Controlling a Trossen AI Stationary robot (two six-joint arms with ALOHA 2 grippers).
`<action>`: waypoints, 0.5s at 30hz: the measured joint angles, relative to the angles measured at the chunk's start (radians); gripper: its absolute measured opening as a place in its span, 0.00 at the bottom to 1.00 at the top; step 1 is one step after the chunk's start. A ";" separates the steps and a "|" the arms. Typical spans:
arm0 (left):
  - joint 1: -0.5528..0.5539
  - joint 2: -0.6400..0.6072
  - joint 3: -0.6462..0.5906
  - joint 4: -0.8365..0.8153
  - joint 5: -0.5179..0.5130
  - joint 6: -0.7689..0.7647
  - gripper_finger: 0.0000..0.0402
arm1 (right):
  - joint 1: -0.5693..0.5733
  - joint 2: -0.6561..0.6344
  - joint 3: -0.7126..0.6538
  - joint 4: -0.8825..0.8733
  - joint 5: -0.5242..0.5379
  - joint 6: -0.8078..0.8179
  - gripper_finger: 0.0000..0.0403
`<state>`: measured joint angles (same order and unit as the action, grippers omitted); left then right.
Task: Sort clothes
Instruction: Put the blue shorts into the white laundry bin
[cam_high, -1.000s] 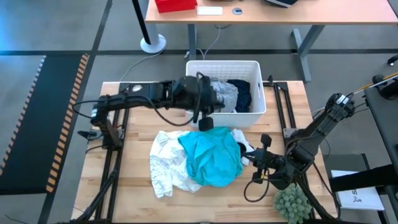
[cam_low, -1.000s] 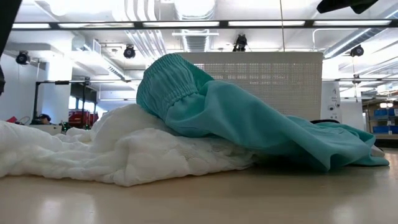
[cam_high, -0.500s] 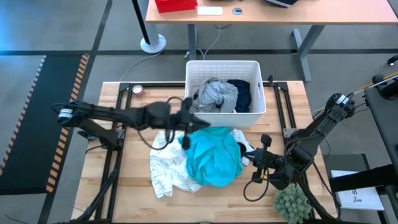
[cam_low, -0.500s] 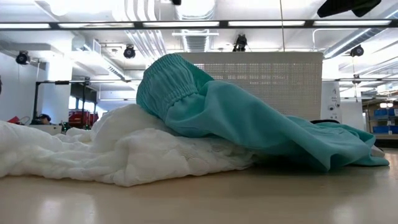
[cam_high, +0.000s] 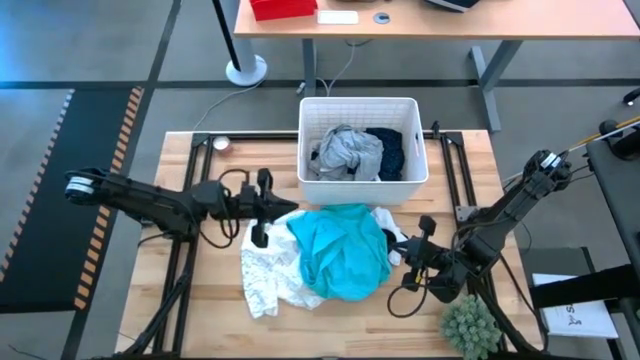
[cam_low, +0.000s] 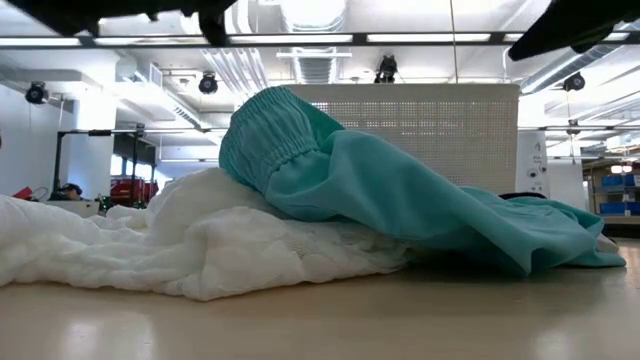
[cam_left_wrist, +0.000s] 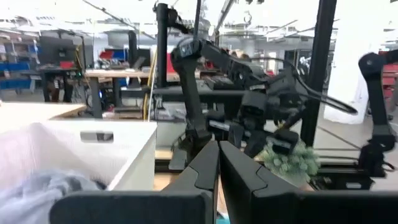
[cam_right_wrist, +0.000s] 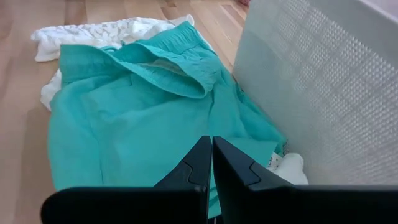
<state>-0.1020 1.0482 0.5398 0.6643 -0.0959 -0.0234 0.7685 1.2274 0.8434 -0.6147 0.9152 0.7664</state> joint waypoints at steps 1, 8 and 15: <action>0.000 -0.011 -0.024 0.006 0.000 -0.008 0.00 | -0.003 0.000 -0.009 0.017 -0.001 -0.002 0.00; -0.013 -0.037 -0.115 0.063 0.000 -0.065 0.00 | -0.008 0.000 -0.066 0.134 -0.032 -0.018 0.00; -0.048 -0.034 -0.141 0.124 0.000 -0.049 0.00 | -0.010 0.001 -0.101 0.199 -0.055 -0.044 0.00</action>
<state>-0.1503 1.0138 0.3985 0.7881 -0.0956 -0.0723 0.7582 1.2285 0.7420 -0.4159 0.8601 0.7219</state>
